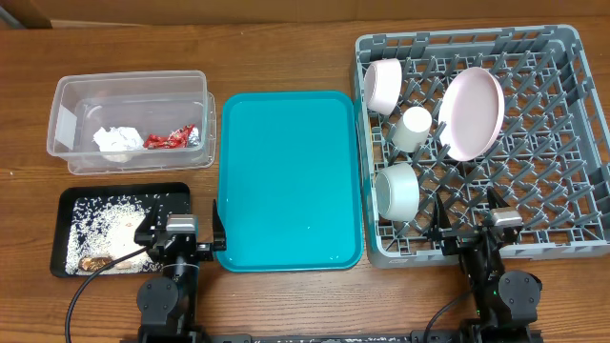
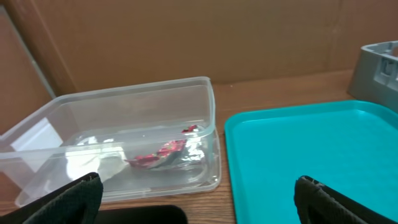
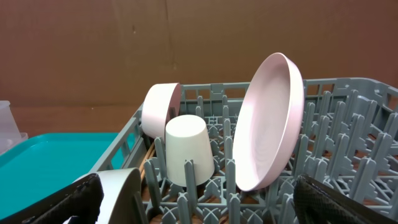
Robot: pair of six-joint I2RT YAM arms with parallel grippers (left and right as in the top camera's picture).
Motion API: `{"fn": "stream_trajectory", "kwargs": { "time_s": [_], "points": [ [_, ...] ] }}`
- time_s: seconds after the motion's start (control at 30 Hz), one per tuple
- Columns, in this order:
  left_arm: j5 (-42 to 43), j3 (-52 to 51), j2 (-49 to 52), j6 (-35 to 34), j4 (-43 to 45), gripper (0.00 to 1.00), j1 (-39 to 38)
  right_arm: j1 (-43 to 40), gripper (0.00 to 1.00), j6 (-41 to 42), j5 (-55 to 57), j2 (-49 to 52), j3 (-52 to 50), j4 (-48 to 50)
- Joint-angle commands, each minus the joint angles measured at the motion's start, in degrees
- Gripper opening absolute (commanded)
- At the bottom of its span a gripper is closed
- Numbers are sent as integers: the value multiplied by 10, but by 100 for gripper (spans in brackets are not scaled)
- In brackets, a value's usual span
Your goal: Sort waste into correct bins and load items into the dishwasher
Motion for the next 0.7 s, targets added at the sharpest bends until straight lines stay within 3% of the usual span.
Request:
{"fn": "stream_trajectory", "kwargs": {
  "time_s": [0.0,0.47,0.67],
  "points": [
    [-12,-2,-7,15,3,100,4,-4,100,2,3,-6,-6,4],
    [-12,-2,-7,-93,3,100,2,-4,100,2,3,-6,-6,4],
    [-10,-2,-7,-94,3,100,-15,-4,100,2,3,-6,-6,4]
  ]
}}
